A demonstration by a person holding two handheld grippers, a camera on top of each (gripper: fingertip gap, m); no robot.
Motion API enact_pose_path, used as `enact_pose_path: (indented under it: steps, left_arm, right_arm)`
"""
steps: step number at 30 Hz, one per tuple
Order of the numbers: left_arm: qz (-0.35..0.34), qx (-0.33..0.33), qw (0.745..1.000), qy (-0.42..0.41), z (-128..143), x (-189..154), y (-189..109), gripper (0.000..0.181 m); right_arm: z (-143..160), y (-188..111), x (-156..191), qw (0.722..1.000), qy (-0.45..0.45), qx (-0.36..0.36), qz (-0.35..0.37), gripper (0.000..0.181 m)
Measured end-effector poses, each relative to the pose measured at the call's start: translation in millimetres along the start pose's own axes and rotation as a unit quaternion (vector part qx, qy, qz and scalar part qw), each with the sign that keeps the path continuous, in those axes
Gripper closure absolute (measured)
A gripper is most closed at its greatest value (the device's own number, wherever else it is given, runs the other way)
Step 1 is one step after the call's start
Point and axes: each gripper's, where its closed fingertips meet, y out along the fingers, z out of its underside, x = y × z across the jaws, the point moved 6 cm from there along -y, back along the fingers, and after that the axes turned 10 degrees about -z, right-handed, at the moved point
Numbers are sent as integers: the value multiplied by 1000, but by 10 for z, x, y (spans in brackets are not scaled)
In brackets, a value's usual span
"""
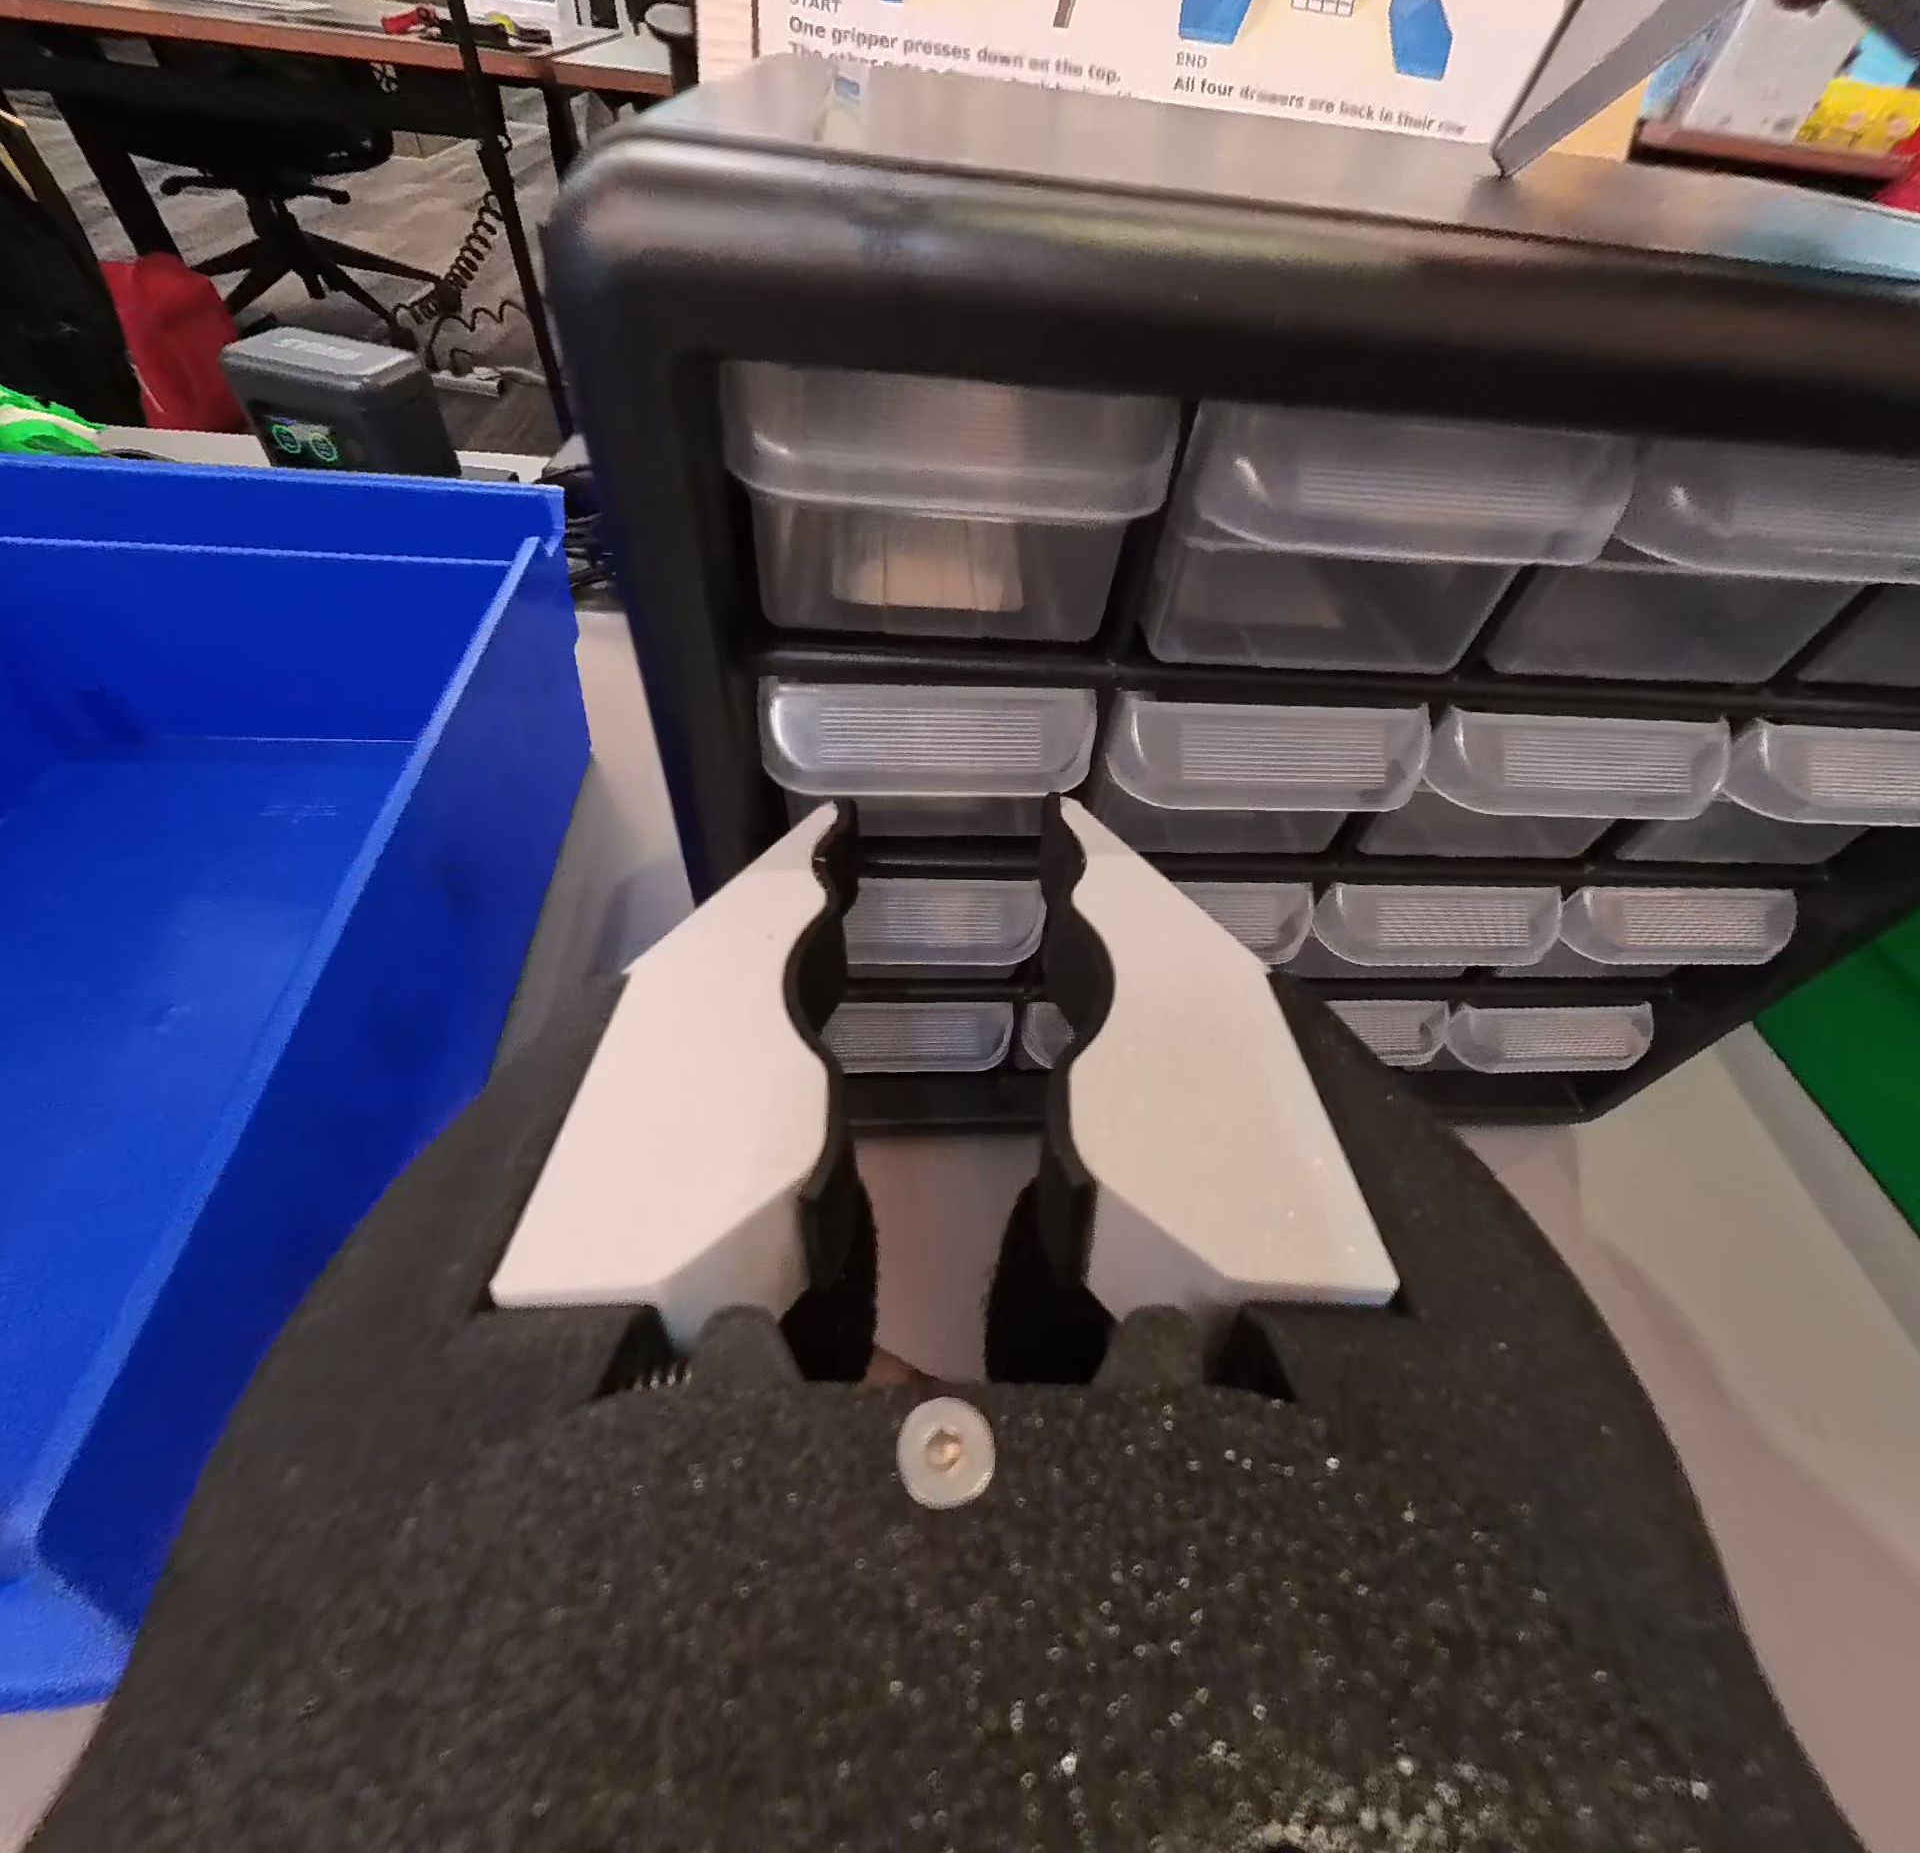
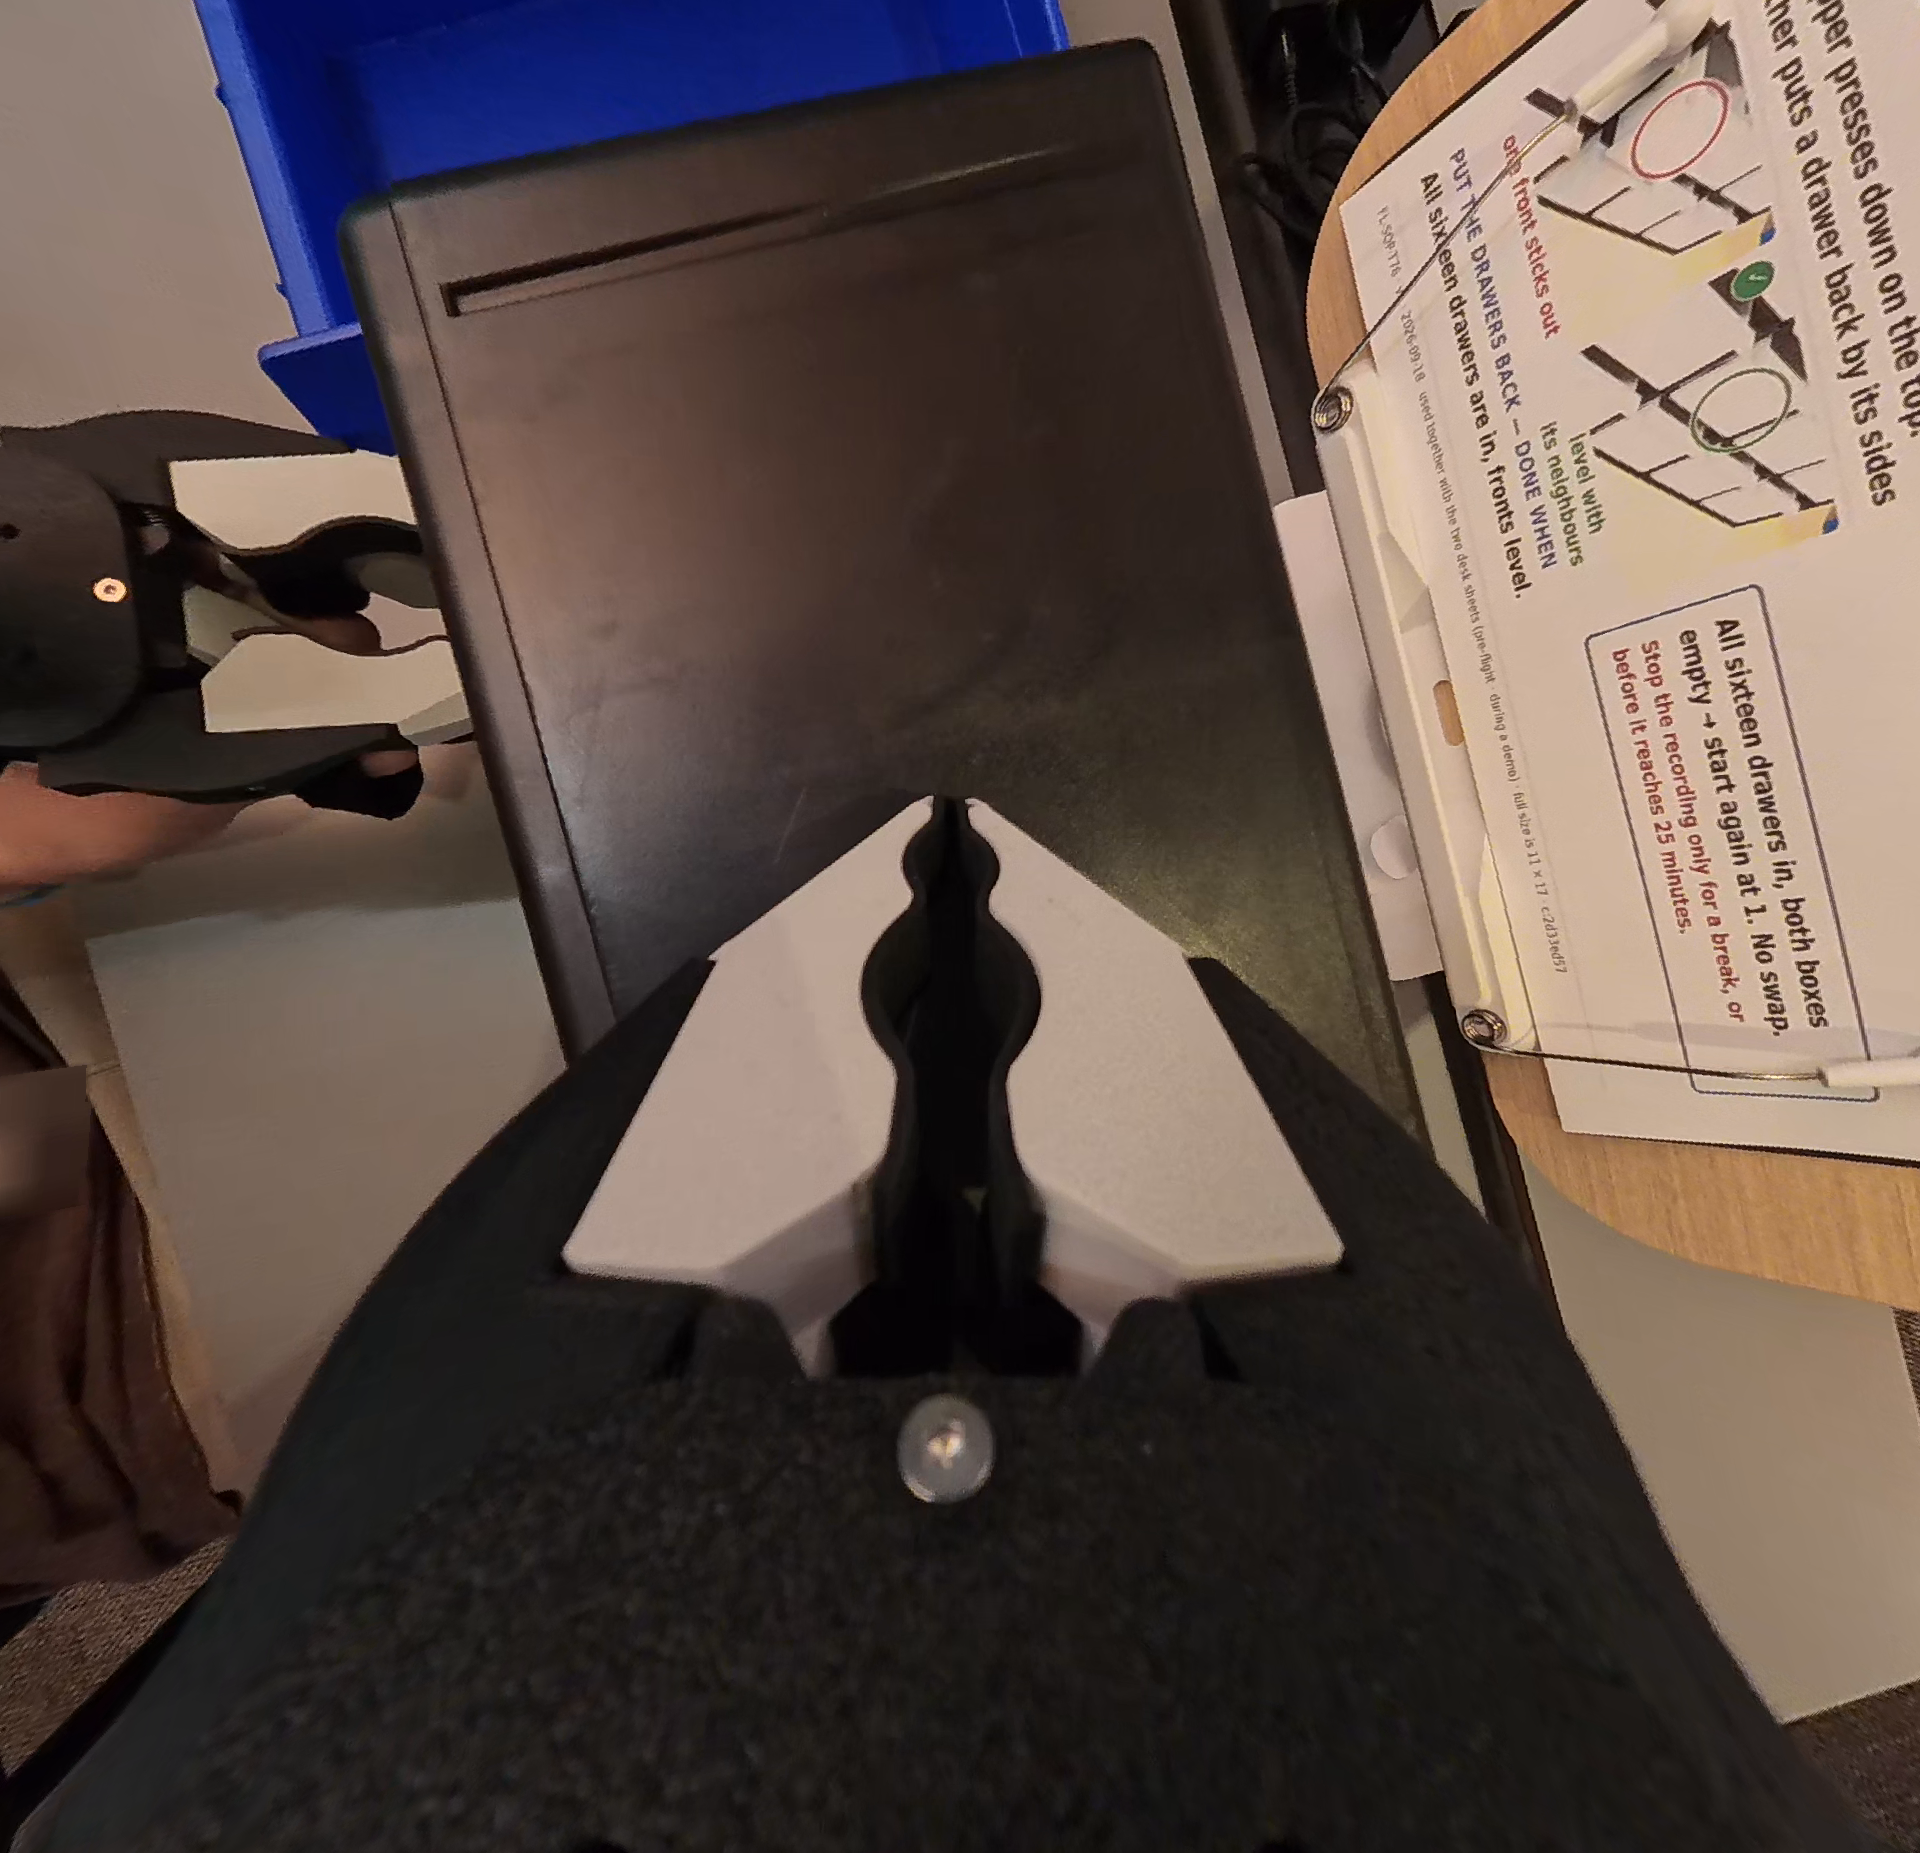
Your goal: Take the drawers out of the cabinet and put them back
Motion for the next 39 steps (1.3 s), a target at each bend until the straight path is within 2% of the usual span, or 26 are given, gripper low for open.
enact_pose_path:
  steps: [5,10,14,17,21,23,25,28,30,32,36,39]
  left_arm:
    - [13,10,1000,7,40,-8,-67,143]
    - [55,7,997,60,-11,86,-378,142]
    - [56,1,993,102,-143,517,-727,138]
    - [70,9,995,69,-167,824,-955,134]
    - [70,14,996,59,35,1134,-1212,133]
    - [66,20,995,70,187,1284,-1317,133]
    - [50,26,995,78,295,1461,-1374,134]
    - [39,44,997,49,345,1685,-1437,134]
    - [37,44,998,15,333,1785,-1498,134]
    - [34,49,998,-10,384,1842,-1572,134]
    - [40,73,996,-40,570,1830,-1682,133]
    - [76,76,994,-38,525,1765,-1693,131]
  right_arm:
    - [-3,-1,-2,1000,3,1,-2,181]
    - [7,-1,2,1000,12,-9,1,181]
    - [10,5,32,999,8,-15,27,181]
    - [1,29,63,997,5,-35,63,181]
    - [97,-55,192,985,9,-76,155,181]
    - [203,-135,448,975,12,-128,182,171]
    - [415,-177,814,965,20,-177,192,166]
    - [903,-91,1403,949,40,-238,202,165]
    - [1298,14,1708,929,73,-277,234,164]
    - [1693,123,1975,904,119,-321,255,154]
    - [2412,290,2355,857,218,-372,282,147]
    - [2704,225,2416,842,227,-366,324,144]
